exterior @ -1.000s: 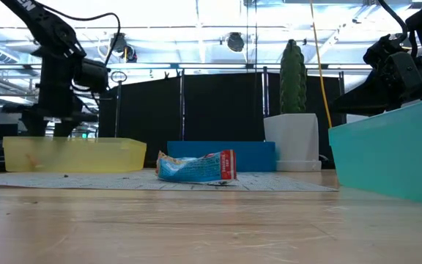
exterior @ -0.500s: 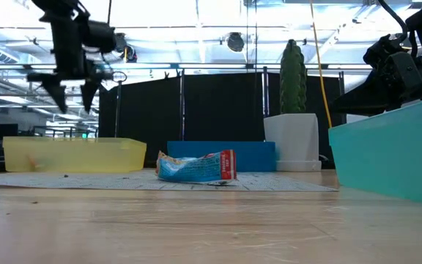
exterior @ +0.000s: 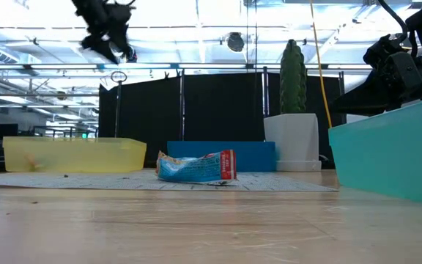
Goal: Pick and place Granola Bars by type
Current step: Put the red granola bar into the yellow bin
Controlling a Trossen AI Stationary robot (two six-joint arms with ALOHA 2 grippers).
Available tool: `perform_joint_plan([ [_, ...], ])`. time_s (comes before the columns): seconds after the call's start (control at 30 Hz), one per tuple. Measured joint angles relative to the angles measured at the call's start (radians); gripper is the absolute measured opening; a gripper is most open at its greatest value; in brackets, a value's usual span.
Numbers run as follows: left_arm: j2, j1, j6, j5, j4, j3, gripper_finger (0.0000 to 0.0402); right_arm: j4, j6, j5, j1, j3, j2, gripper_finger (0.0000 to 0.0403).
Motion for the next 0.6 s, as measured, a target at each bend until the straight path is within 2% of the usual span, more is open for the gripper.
perform_joint_plan([
  [0.1,0.035,-0.023,0.100,0.124,0.009,0.063,0.0290,0.000,0.000,0.000,0.000,0.000,0.000,0.0157],
  [0.2,0.077,-0.061,0.214,0.202,0.009,0.117,0.0291,0.000,0.000,0.000,0.000,0.000,0.000,0.0157],
  [0.4,0.152,-0.164,0.502,0.211,0.011,0.197,0.0292,0.000,0.000,0.000,0.000,0.000,0.000,0.0157],
  [0.6,0.191,-0.266,0.810,0.215,0.077,0.211,0.0292,0.000,0.000,0.000,0.000,0.000,0.000,0.0157],
])
